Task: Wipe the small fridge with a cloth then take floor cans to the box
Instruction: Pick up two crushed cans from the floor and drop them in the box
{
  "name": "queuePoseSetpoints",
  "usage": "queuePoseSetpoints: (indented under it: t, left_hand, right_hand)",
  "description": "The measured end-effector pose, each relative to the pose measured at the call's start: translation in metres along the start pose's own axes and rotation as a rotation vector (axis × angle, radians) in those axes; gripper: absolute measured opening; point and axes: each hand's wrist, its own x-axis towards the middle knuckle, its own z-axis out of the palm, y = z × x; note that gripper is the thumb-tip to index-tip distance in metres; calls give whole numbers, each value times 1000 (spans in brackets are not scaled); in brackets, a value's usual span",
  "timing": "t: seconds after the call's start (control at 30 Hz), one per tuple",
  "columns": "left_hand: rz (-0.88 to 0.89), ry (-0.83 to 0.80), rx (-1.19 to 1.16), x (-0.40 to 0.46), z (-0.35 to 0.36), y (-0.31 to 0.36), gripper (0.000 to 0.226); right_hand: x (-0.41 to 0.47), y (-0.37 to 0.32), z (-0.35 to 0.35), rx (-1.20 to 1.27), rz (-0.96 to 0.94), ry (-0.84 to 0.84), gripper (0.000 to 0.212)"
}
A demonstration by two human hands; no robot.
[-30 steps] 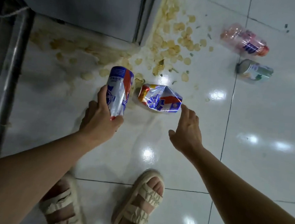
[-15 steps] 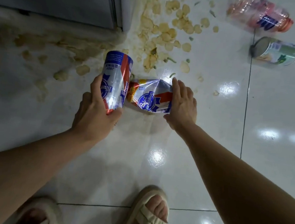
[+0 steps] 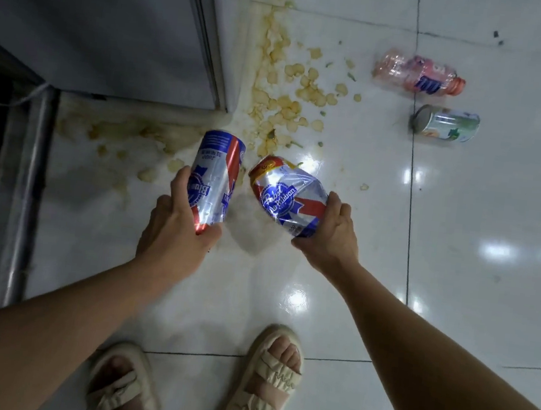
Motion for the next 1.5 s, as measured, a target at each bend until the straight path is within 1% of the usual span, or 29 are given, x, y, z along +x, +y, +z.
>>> queuePoseSetpoints:
  t: [0.1, 0.23, 0.37, 0.53, 0.67, 0.9, 1.03, 1.23, 1.37, 1.5]
  left_hand:
    - [39, -19, -14, -28, -38, 32, 88]
    - [43, 1, 25, -72, -90, 85, 86]
    - [78, -9, -10, -124, -140, 140, 83]
    - [148, 5, -78, -185, -204, 203, 80]
    - [213, 17, -110, -223, -257, 247, 78]
    - [366, 28, -146, -286, -334, 308, 78]
    - [435, -25, -197, -320, -360, 334, 77]
    - [556, -33, -220, -358, -380, 391, 74]
    - [632, -62, -215, -375, -379, 438, 74]
    - [700, -61, -204, -392, -363, 489, 71]
  right_hand:
    - [-36, -17, -47, 56, 26, -3, 95]
    - [-84, -40, -119, 127, 78, 6, 94]
    - [-132, -68, -193, 178, 102, 31, 94]
    - [-196, -104, -287, 223, 105, 106, 90]
    - [-248, -124, -355, 283, 122, 208, 87]
    - [-340, -142, -451, 360, 158, 389, 84]
    - [-389, -142, -492, 422, 188, 493, 80]
    - [-448, -122, -549, 498, 224, 615, 81]
    - [-470, -98, -582, 537, 252, 692, 84]
    - [-483, -66, -615, 572, 262, 748, 81]
